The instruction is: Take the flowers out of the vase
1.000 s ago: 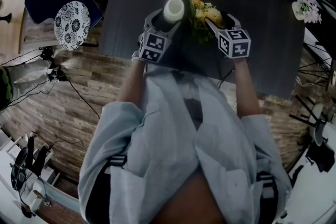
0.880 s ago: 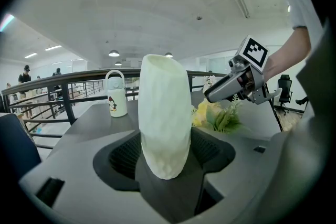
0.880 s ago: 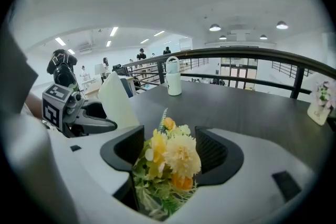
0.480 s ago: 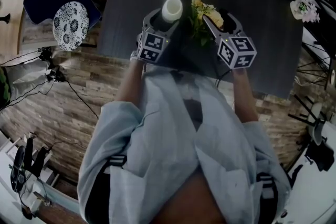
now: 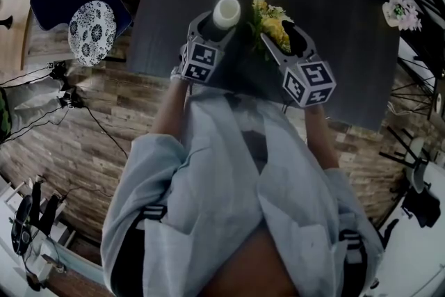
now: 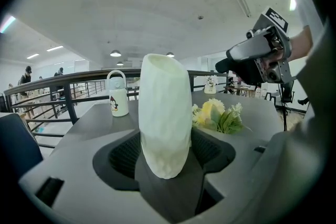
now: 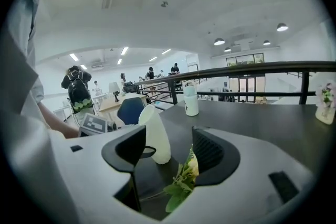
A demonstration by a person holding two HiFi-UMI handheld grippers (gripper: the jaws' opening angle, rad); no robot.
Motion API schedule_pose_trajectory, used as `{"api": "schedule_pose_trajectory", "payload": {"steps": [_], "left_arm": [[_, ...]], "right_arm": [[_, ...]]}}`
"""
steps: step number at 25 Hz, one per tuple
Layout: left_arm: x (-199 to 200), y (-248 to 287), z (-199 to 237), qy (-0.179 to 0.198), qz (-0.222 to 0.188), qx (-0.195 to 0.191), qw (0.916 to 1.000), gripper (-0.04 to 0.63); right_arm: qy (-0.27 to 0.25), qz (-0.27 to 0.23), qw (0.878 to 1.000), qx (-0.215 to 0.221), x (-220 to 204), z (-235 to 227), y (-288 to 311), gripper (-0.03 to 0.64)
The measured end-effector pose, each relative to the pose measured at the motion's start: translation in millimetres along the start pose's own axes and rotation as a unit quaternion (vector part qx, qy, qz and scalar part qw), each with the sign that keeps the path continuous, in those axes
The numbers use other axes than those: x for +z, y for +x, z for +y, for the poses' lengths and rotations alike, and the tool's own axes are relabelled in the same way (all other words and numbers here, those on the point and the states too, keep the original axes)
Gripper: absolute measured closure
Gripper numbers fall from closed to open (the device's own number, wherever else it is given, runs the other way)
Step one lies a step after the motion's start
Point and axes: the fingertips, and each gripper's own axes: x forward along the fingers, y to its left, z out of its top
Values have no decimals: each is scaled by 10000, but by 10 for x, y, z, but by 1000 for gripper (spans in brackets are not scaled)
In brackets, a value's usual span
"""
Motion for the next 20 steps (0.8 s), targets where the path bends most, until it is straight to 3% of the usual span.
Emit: {"api": "schedule_pose_trajectory", "payload": {"steps": [20], "left_arm": [[39, -64, 43, 10, 3, 223, 9997, 287]], "right_arm": [[69, 167, 9998, 89, -136, 0, -16, 337]]}}
